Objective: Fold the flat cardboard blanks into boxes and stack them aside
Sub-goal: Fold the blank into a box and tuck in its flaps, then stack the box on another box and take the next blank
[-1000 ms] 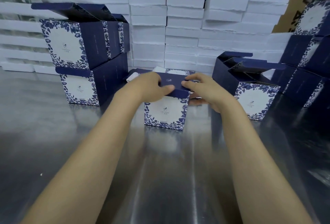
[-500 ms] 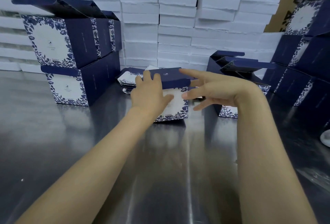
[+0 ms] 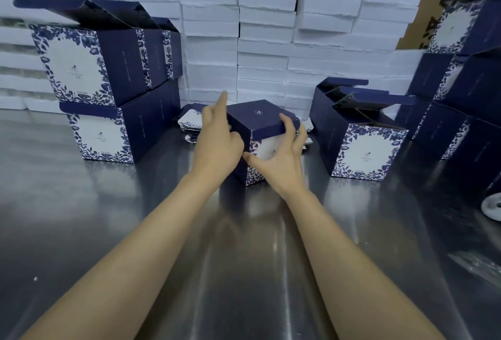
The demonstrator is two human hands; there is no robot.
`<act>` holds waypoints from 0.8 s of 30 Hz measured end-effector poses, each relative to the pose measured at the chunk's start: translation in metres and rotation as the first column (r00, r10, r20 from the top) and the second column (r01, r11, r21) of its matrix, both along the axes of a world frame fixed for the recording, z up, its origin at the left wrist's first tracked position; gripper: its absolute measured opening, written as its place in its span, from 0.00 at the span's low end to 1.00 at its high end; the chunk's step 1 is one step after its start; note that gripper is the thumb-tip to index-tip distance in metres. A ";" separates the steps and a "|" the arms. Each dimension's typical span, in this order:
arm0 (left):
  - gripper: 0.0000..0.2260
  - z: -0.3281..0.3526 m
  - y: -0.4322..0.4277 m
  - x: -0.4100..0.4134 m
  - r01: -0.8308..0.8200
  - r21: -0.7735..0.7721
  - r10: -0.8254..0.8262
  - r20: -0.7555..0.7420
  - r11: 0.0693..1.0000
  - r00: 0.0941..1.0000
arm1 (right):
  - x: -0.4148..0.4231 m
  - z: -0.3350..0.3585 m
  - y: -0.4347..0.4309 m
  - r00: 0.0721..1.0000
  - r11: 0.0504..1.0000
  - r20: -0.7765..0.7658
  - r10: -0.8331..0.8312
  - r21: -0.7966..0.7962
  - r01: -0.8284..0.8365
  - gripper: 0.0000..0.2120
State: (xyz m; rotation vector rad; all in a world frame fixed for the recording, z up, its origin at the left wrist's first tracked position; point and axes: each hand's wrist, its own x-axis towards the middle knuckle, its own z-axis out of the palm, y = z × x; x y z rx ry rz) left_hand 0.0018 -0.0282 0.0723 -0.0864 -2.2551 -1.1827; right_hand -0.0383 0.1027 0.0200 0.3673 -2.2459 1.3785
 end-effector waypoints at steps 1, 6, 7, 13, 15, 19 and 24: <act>0.31 -0.013 -0.002 -0.002 -0.016 0.033 0.017 -0.034 0.999 0.999 | 0.001 0.004 0.003 0.997 0.999 -0.063 -0.032 -0.021 0.031 0.48; 0.23 -0.080 -0.017 -0.013 0.199 -0.325 -0.081 0.343 0.925 0.936 | -0.010 0.084 0.045 0.915 0.915 -0.274 -0.296 -0.356 0.190 0.45; 0.22 -0.087 -0.016 -0.016 0.206 -0.419 -0.054 0.347 0.884 0.936 | -0.018 0.102 0.058 0.889 0.898 -0.294 -0.351 -0.374 0.231 0.45; 0.19 -0.095 -0.010 -0.030 0.125 -0.589 0.053 0.276 0.798 0.960 | -0.086 0.170 0.115 0.849 0.877 -0.259 -0.461 0.012 0.480 0.45; 0.20 -0.096 -0.010 -0.032 0.128 -0.592 0.070 0.299 0.796 0.952 | -0.109 0.179 0.126 0.877 0.882 -0.163 -0.453 0.063 0.467 0.45; 0.20 -0.094 -0.009 -0.036 0.138 -0.576 0.065 0.317 0.805 0.946 | -0.137 0.164 0.120 0.915 0.914 -0.026 -0.403 0.031 0.404 0.43; 0.21 -0.094 -0.011 -0.036 0.142 -0.573 0.065 0.326 0.807 0.943 | -0.137 0.141 0.108 0.915 0.918 -0.092 -0.393 0.023 0.396 0.42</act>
